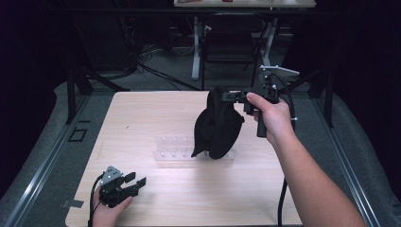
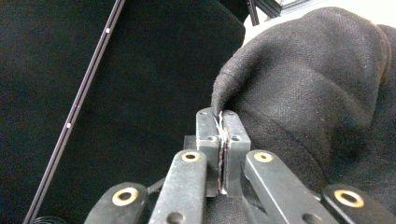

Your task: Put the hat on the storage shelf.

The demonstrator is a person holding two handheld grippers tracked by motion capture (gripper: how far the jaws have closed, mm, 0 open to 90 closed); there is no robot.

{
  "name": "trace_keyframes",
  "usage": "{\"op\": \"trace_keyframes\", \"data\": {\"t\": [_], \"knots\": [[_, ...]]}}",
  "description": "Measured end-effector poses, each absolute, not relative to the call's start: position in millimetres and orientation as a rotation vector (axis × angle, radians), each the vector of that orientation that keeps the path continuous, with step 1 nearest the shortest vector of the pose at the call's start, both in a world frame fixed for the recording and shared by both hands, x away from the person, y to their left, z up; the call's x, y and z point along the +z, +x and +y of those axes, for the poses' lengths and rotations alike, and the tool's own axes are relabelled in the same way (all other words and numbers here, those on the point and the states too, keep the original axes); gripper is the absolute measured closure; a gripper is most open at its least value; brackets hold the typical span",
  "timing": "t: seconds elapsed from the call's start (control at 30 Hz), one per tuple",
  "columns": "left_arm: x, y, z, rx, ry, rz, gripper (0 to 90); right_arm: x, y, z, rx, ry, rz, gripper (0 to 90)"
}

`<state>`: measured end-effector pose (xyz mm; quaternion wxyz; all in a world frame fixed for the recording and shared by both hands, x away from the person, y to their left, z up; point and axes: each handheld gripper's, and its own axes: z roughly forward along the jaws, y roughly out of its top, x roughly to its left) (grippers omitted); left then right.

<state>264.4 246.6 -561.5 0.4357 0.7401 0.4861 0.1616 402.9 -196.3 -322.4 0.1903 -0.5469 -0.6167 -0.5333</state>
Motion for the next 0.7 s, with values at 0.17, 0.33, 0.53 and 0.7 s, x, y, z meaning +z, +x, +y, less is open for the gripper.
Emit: {"op": "trace_keyframes", "data": {"t": [0.17,0.33,0.53,0.7], "knots": [[-562,265,246,0.406,1.844,1.207,46.3,-326,405,-192,-1.491,-1.528,-1.733,88.7],[-560,264,244,0.404,1.845,1.195,46.5,-326,405,-187,-1.493,-1.516,-1.738,88.7],[-555,265,238,0.399,1.840,1.171,46.9,-327,405,-180,-1.501,-1.503,-1.733,88.6],[-544,267,230,0.417,1.836,1.136,47.1,-326,405,-169,-1.502,-1.476,-1.736,88.6]]}}
